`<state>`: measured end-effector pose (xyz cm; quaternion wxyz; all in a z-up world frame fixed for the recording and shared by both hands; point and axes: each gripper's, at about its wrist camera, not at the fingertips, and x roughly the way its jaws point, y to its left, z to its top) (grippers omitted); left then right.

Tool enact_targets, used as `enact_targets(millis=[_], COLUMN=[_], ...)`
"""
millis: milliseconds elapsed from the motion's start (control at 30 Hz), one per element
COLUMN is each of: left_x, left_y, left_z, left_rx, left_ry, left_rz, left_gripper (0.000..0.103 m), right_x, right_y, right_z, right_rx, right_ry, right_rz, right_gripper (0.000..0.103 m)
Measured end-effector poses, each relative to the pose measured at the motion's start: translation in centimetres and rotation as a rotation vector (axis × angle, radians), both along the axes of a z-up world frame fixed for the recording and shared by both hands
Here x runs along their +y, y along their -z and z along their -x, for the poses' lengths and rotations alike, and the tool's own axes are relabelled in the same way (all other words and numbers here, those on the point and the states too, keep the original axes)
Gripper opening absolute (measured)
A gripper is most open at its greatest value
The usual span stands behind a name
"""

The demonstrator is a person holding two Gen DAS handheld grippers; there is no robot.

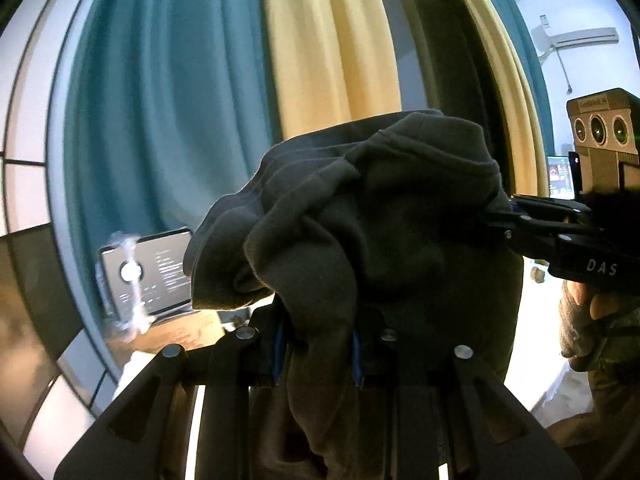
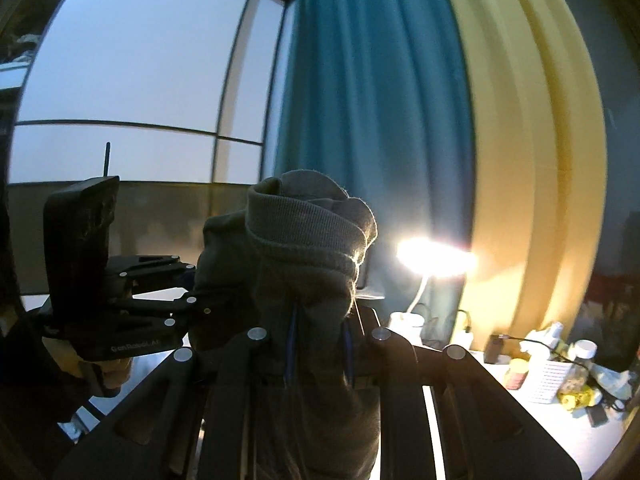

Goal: Fold small clothes

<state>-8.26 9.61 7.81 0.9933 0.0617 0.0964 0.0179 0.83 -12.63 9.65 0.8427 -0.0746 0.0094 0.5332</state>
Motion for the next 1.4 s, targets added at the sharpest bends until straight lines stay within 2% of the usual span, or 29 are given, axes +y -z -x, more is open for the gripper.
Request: enact_targets(millis=[233, 633, 833, 1400], left_x=[2.1, 2.6, 2.1, 4.4], left_y=[1.2, 3.2, 4.1, 7.6], left_z=[0.7, -1.7, -3.6, -10.4], left_rx=[0.063, 0.116, 0.126, 0.261], left_ry=[-0.015, -0.003, 0.001, 0.016], left_rz=[0.064, 0.082, 0.052, 0.124], left_gripper=[0.023, 0.023, 0.023, 0.023], right_x=[1.6, 3.1, 3.7, 8.1], right_y=[0.9, 2.9, 3.8, 8.0], right_z=[0.9, -1.8, -4.2, -12.9], right_rx=[0.033, 0.111, 0.149, 0.288], right_ry=[-0.033, 0.018, 0.028, 0.064], right_rz=[0.024, 0.049, 0.059, 0.150], right_gripper=[0.020, 0.020, 0.020, 0.020])
